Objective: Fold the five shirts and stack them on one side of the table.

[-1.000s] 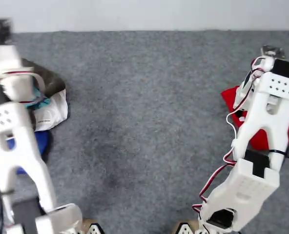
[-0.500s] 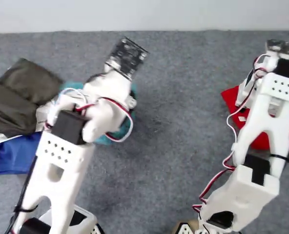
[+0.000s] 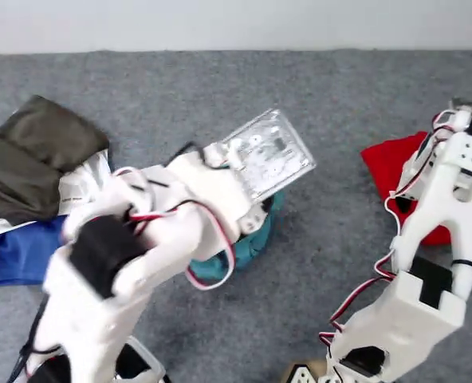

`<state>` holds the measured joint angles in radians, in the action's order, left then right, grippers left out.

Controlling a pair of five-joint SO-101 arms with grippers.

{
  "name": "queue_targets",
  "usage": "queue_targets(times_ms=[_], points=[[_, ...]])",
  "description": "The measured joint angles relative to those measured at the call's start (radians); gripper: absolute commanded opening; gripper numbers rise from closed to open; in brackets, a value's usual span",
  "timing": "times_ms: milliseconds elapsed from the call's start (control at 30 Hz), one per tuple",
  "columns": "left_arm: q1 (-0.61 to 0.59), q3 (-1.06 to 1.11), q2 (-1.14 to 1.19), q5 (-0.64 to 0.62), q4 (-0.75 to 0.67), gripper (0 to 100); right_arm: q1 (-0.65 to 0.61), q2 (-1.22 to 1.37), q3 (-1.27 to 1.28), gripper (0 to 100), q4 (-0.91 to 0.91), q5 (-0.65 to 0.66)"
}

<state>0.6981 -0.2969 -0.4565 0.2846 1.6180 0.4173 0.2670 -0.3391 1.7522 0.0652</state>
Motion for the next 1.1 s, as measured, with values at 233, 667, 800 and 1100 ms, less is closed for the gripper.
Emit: queue_targets(times_ms=[233, 667, 800, 1100], points=[[-0.094, 0.132, -0.009, 0.143, 0.009, 1, 0.000, 0.000, 0.005, 72.6, 0.000, 0.000], [-0.109, 0.281, 0.077, 0.227, -0.554, 1, 0.002, 0.000, 0.008, 72.6, 0.000, 0.000], [0.094, -0.017, 0.173, 0.227, -0.356, 1, 0.002, 0.000, 0.008, 72.6, 0.000, 0.000], [0.091, -0.359, 0.252, 0.229, 0.086, 1, 0.002, 0.000, 0.008, 72.6, 0.000, 0.000]])
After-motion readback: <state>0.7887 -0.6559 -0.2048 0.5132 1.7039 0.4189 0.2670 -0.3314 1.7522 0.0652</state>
